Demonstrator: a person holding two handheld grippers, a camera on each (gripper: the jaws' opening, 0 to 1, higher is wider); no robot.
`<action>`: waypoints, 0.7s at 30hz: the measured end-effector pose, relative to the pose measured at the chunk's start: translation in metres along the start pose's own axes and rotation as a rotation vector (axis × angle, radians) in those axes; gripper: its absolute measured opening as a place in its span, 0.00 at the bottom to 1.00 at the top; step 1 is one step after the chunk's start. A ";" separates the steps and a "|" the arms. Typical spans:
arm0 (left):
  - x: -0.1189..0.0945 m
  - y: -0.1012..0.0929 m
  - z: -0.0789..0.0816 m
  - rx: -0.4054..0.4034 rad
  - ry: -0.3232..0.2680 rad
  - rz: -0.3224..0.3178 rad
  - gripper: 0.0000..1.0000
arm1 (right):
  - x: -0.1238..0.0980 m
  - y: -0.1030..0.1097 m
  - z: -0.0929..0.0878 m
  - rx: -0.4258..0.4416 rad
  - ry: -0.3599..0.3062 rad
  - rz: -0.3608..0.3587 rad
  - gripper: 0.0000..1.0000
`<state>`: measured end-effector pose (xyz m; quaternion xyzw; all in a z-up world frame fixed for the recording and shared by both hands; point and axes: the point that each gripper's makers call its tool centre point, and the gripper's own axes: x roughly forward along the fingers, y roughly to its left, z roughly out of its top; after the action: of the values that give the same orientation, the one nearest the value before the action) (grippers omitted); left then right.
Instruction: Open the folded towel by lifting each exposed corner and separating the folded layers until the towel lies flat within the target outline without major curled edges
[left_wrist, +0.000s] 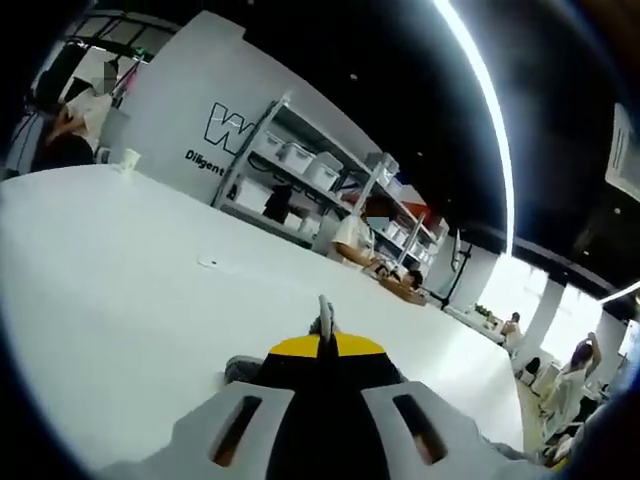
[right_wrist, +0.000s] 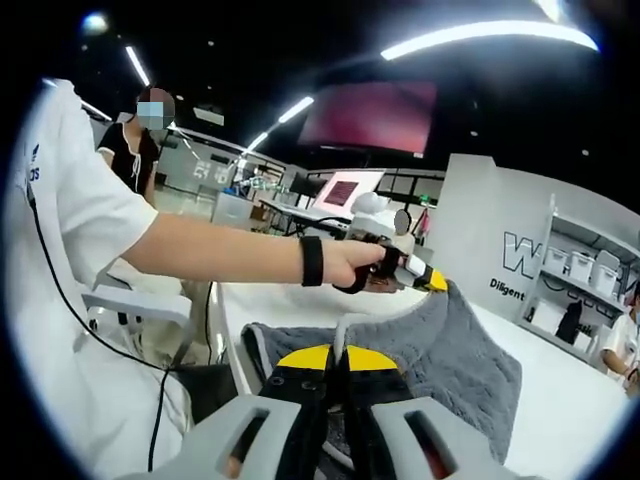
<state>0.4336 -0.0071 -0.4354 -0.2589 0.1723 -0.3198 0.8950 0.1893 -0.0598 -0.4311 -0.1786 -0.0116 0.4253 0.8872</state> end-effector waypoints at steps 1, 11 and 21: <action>0.002 0.001 0.004 0.024 -0.006 0.003 0.00 | 0.000 0.000 0.001 -0.006 -0.001 0.000 0.00; -0.002 -0.018 0.024 0.062 -0.087 -0.002 0.00 | 0.000 0.003 0.005 -0.007 -0.014 0.007 0.00; 0.016 -0.017 0.060 0.119 -0.139 -0.033 0.00 | -0.001 0.005 0.014 -0.008 -0.038 0.001 0.00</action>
<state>0.4656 -0.0081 -0.3798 -0.2295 0.0861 -0.3255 0.9132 0.1826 -0.0541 -0.4197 -0.1739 -0.0303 0.4290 0.8859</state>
